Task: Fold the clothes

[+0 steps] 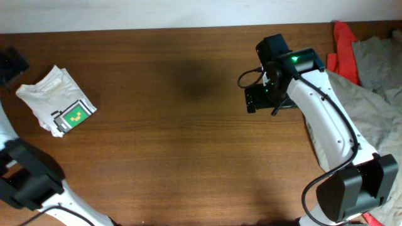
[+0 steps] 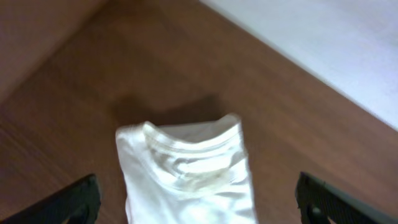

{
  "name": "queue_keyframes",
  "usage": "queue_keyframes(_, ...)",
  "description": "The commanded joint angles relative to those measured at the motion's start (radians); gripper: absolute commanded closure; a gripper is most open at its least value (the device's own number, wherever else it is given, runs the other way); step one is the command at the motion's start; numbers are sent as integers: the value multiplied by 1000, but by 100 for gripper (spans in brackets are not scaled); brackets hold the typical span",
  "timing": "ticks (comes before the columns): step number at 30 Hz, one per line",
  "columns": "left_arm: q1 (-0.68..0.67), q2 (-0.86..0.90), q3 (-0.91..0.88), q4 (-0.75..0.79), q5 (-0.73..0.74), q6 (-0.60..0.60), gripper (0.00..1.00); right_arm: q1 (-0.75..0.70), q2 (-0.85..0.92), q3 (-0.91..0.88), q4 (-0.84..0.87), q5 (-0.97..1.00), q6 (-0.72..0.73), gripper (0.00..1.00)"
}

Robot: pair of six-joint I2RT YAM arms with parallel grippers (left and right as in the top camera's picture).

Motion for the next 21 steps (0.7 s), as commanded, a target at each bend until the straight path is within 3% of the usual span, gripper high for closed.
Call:
queue_keyframes(1, -176, -104, 23, -127, -45, 38, 1, -6, -27, 17, 132, -97, 5, 1)
queue_keyframes(5, -482, -106, 18, -488, -60, 40, 1, -109, -27, 17, 259, -190, 4, 1)
queue_keyframes(7, -589, -106, 18, -648, -106, 38, 1, -204, -28, 17, 192, -206, -35, 1)
queue_keyframes(11, -655, -109, 18, -880, -209, -19, 1, -331, -34, 17, 23, -245, -72, 1)
queue_keyframes(17, -655, -337, 2, -880, -239, -25, 1, -349, -237, -2, -25, -186, -97, 1)
queue_keyframes(21, -655, -662, -131, -734, -239, -3, 1, -348, -556, -159, 118, -174, -97, 1)
